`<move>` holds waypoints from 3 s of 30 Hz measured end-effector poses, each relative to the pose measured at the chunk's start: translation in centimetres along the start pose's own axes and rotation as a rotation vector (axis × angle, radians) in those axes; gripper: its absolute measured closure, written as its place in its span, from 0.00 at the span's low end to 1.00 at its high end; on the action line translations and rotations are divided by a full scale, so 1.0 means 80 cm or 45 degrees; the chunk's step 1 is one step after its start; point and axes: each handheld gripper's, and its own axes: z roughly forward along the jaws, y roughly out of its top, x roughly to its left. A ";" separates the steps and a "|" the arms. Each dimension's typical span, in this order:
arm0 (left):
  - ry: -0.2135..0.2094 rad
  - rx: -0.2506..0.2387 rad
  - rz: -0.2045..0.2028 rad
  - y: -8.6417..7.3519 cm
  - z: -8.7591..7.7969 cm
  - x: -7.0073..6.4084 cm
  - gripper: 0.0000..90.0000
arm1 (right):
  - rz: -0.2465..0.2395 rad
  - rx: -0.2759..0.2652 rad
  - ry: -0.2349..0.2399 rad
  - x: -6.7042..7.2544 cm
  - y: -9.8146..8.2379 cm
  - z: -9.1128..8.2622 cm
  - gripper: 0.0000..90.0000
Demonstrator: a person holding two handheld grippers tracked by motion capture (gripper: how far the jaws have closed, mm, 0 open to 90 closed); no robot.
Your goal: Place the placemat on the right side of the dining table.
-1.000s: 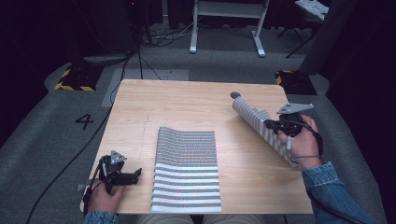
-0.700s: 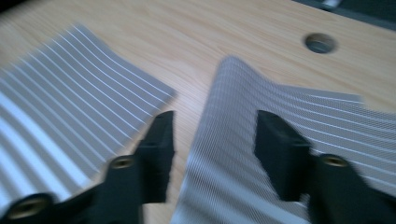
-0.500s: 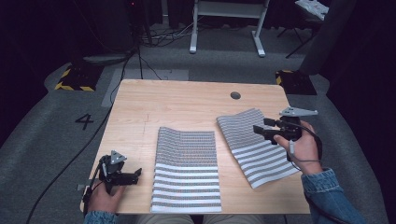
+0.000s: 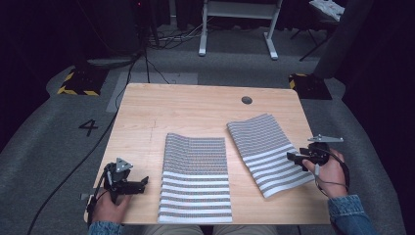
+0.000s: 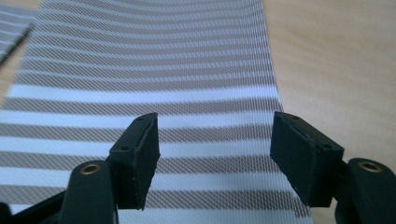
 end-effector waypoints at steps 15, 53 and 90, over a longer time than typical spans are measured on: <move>0.000 0.001 0.000 0.000 0.000 0.000 0.02 | 0.073 0.047 -0.037 -0.023 -0.040 0.014 0.36; 0.003 -0.004 -0.003 0.000 0.000 0.000 0.02 | 0.054 0.043 -0.172 -0.014 -0.035 0.009 0.98; 0.001 -0.004 -0.003 0.000 0.000 0.000 0.02 | -0.314 -0.356 0.196 0.147 0.048 -0.123 0.95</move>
